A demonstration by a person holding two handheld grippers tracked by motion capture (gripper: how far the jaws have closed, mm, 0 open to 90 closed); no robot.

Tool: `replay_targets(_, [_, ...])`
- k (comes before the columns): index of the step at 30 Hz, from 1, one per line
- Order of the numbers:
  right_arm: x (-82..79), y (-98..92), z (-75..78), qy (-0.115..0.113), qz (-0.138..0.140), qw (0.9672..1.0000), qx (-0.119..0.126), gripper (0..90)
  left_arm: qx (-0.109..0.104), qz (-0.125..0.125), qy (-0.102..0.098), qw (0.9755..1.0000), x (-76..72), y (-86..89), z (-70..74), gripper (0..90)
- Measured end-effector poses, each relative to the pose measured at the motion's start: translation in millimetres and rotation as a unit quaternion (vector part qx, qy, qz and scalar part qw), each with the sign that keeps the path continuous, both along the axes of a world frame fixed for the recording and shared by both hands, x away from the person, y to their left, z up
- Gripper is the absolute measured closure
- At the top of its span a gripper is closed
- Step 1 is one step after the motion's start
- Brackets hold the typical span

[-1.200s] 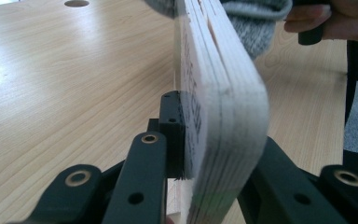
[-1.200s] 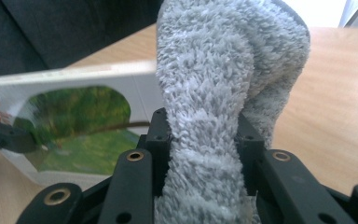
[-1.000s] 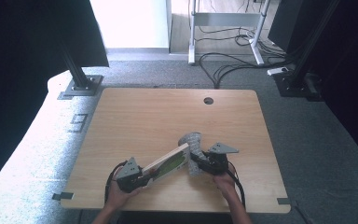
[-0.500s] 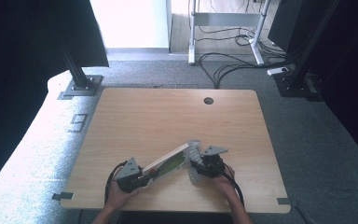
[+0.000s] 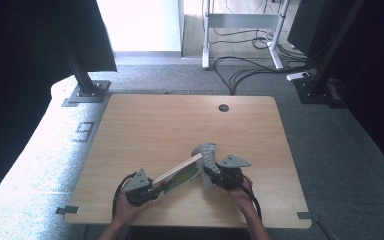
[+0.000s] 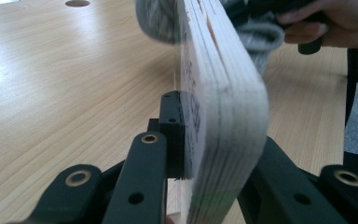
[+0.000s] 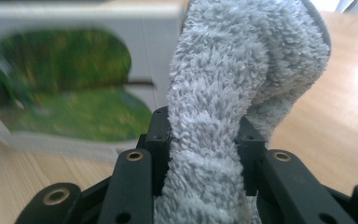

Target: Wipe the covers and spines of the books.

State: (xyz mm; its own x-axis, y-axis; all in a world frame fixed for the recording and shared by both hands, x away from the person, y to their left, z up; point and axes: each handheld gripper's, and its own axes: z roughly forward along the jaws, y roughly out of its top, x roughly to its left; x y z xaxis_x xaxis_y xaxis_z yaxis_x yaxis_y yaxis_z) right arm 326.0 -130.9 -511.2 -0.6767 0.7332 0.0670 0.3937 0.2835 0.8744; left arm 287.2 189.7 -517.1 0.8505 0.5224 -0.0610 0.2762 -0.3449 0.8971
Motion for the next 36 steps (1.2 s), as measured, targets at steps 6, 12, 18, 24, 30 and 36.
replay_targets(6, [4.7, 6.4, -20.1, 0.042, 0.009, 0.9975, -0.056, 65.8, 0.001, -0.001, 0.000, 1.0000, -0.2, -0.2, 0.0, 78.1])
replay_targets(12, [6.1, 8.5, -27.6, 0.065, 0.008, 0.9955, -0.068, 66.0, 0.001, -0.001, -0.001, 1.0000, -0.4, -0.3, 0.1, 78.0])
replay_targets(18, [8.2, -5.9, -17.8, 0.051, -0.009, 0.9969, -0.060, 64.0, 0.003, -0.001, -0.003, 1.0000, -0.9, -0.6, 0.3, 78.1])
replay_targets(24, [12.4, -44.7, -3.7, 0.037, -0.119, 0.9916, -0.036, 60.8, 0.002, 0.000, -0.001, 1.0000, -0.2, -0.1, 0.4, 78.2])
replay_targets(30, [15.5, -79.5, -5.6, 0.038, -0.222, 0.9739, -0.033, 55.3, 0.000, 0.003, 0.000, 1.0000, 0.2, 0.2, 0.5, 78.5])
replay_targets(36, [16.2, -83.0, -7.4, 0.031, -0.266, 0.9627, -0.036, 34.2, -0.004, 0.005, 0.007, 1.0000, 1.2, 1.0, 0.8, 78.6])
